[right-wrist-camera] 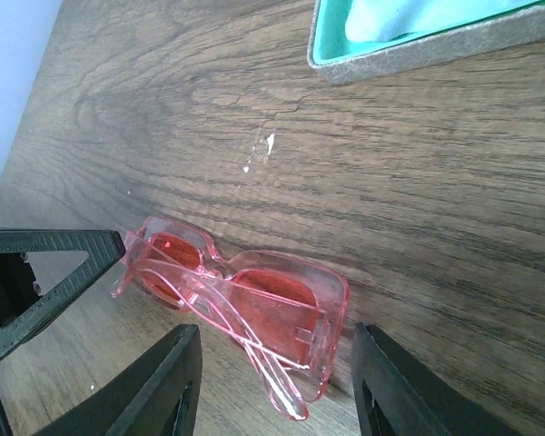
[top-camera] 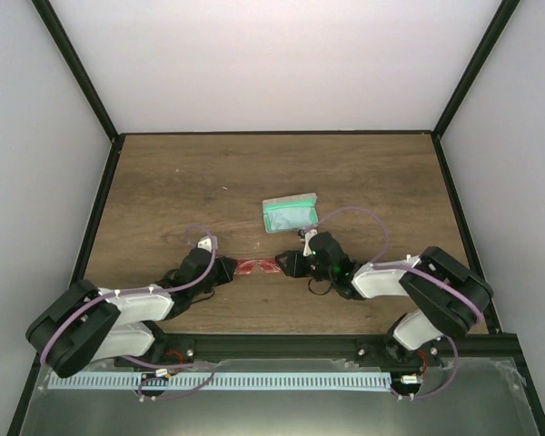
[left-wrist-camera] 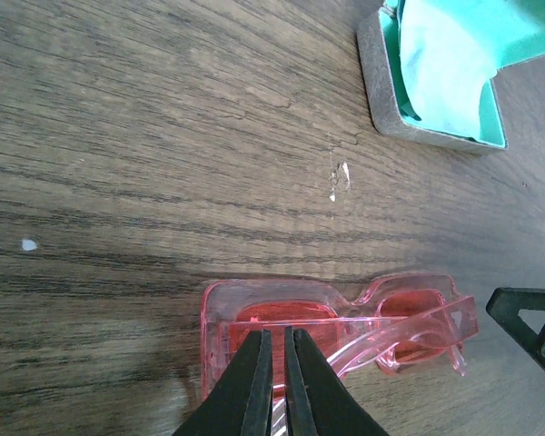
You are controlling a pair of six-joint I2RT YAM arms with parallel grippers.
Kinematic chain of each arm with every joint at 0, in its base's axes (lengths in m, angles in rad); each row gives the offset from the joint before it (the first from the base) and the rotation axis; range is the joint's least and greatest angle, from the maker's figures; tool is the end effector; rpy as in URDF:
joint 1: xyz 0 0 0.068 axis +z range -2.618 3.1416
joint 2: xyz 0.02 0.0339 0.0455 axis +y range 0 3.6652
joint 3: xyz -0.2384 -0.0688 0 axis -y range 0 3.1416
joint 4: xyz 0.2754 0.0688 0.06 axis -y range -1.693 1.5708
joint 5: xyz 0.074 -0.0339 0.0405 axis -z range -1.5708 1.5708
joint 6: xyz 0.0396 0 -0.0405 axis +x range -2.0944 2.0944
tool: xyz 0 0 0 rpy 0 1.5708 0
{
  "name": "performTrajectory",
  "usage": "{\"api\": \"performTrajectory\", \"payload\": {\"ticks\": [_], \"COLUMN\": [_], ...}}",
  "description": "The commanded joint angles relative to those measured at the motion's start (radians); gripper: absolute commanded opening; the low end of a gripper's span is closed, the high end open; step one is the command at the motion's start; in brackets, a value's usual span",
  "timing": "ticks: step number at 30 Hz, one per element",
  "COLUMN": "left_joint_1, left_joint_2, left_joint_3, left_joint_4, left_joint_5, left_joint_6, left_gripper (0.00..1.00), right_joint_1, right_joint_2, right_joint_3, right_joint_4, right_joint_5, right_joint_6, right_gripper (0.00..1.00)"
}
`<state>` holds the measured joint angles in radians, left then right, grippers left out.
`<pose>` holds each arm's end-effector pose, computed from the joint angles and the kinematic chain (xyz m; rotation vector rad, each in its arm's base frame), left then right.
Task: Organize the sunglasses
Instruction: Pick up the sunglasses from the center of the board.
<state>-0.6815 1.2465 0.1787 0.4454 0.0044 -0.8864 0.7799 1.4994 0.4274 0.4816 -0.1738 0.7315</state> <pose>0.1720 -0.1398 0.0609 -0.2363 2.3241 -0.8502 0.1952 0.2027 0.0752 -0.1658 2.3428 1.0074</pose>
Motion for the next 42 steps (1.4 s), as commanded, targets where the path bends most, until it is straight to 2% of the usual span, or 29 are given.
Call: {"api": "performTrajectory", "payload": {"ticks": [1, 23, 30, 42], "left_joint_1": [-0.003, -0.003, -0.003, -0.003], "left_joint_2": [0.0, 0.019, 0.012, 0.073], "left_joint_3": [0.004, 0.0, 0.017, 0.036], "left_joint_4": [0.028, 0.017, -0.011, 0.011], "left_joint_5": [-0.01, -0.025, -0.03, -0.024], "left_joint_6": [-0.002, -0.013, -0.006, -0.005], "left_gripper": [0.08, 0.08, 0.08, 0.08], "right_joint_1": [-0.007, -0.007, -0.015, -0.025], "right_joint_2": [0.018, 0.108, 0.129, 0.121], "right_joint_3": [0.001, 0.029, 0.037, 0.027], "right_joint_4": [0.05, 0.102, 0.118, 0.126], "right_joint_5": [-0.029, -0.084, -0.104, -0.123], "right_joint_6": [0.014, 0.002, -0.001, -0.019], "right_gripper": [0.47, 0.46, 0.4, 0.2]}}
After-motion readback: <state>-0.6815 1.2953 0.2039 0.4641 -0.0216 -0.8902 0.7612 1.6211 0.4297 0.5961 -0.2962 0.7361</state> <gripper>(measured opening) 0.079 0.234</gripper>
